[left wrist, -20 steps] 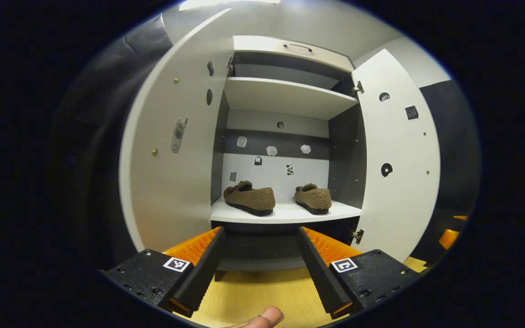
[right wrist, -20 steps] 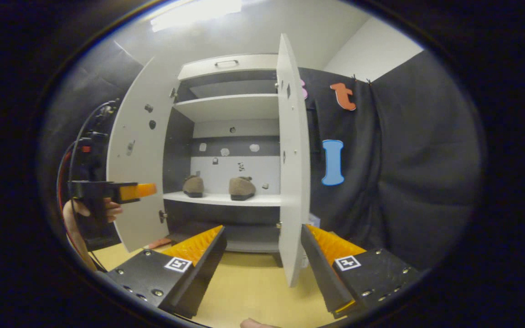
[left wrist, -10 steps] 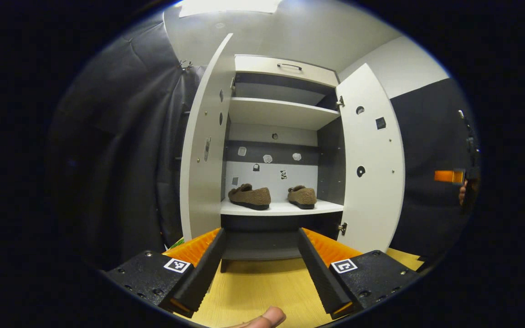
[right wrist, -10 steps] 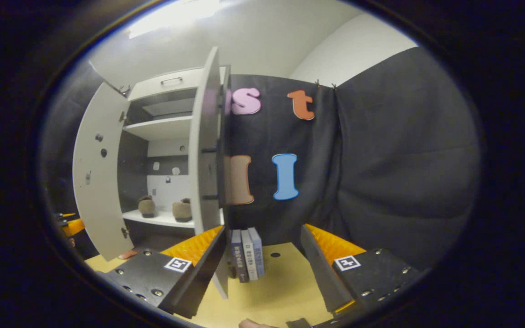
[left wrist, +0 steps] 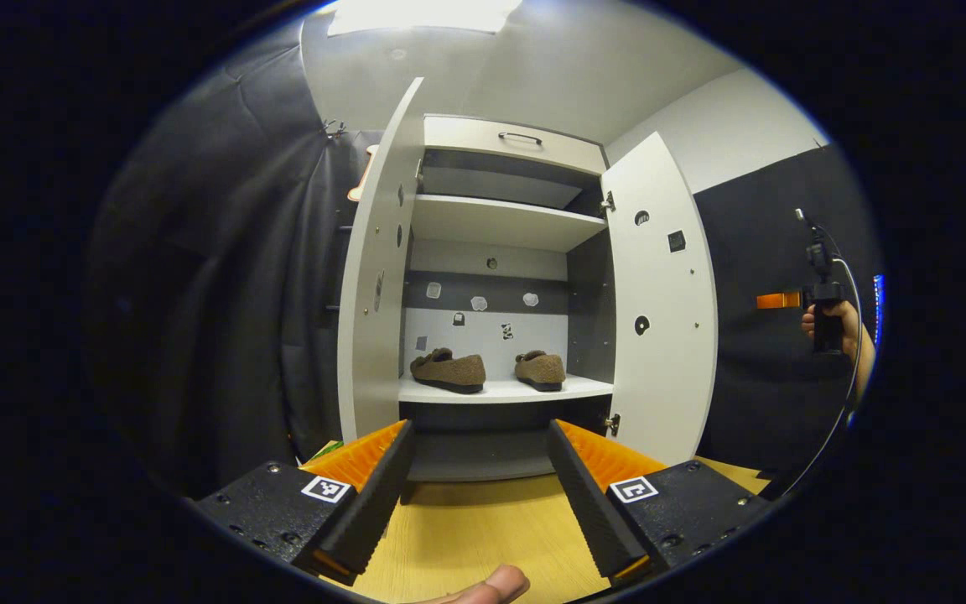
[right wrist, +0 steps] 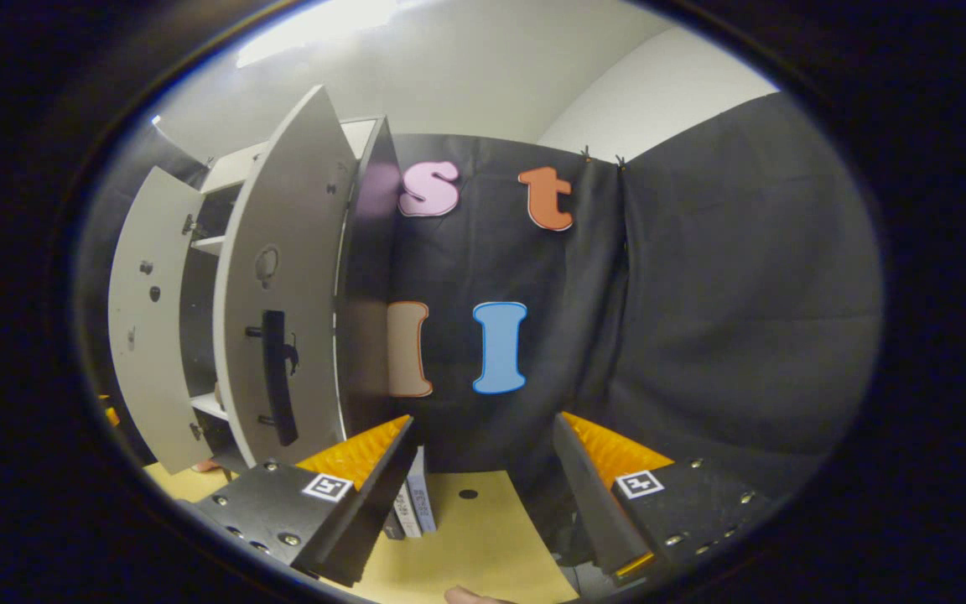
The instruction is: Grab one shoe with the right hand and put it into the shoe cabinet, grab the other shoe with the left hand and put it into the shoe cabinet; then close the right door with the right hand and the left door with the left hand.
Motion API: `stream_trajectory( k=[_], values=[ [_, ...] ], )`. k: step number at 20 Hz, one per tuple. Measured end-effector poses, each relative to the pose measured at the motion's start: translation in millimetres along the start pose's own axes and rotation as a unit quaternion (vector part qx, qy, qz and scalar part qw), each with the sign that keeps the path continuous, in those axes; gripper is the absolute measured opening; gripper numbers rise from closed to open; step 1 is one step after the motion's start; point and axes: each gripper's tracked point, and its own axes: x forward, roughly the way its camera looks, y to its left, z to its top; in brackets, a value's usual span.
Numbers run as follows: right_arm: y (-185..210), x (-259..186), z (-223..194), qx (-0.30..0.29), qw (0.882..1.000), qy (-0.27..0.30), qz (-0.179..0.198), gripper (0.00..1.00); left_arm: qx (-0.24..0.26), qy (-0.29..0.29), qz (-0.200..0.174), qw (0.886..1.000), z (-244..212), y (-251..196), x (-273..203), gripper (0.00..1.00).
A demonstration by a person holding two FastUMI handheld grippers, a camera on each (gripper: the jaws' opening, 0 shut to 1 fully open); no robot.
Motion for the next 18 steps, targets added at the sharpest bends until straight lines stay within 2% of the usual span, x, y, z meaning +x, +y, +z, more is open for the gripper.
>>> stream_trajectory(
  k=[3,6,11,12,13,14,15,18],
  values=[
    [35.9,21.9,-12.9,0.007,0.999,0.014,0.041,0.98,-0.001,0.005,-0.001,1.000,-4.3,4.2,-1.2,0.96],
    [68.3,42.8,-31.6,-0.011,0.998,0.035,0.060,0.98,-0.001,-0.005,-0.001,1.000,2.0,12.8,-4.1,0.96],
    [118.9,55.3,-33.3,-0.005,0.995,0.054,0.085,0.98,0.006,-0.014,0.017,1.000,4.2,34.7,-10.0,0.96],
    [129.3,55.7,-34.0,-0.004,0.994,0.061,0.088,0.99,0.004,-0.016,0.020,1.000,4.6,38.1,-11.7,0.94],
    [132.8,55.1,-31.8,-0.001,0.995,0.060,0.085,0.97,0.004,-0.018,0.018,1.000,5.6,38.8,-13.8,0.94],
    [136.0,55.6,-33.5,0.004,0.994,0.063,0.086,0.89,0.006,-0.017,0.017,1.000,4.0,38.9,-14.6,0.96],
    [139.1,54.5,-34.7,0.011,0.994,0.065,0.088,0.86,0.008,-0.017,0.018,1.000,3.8,40.8,-15.5,0.94],
    [153.4,49.5,-33.5,0.011,0.993,0.063,0.095,0.88,0.005,-0.018,0.021,1.000,4.8,45.6,-15.6,0.96]
  ],
)
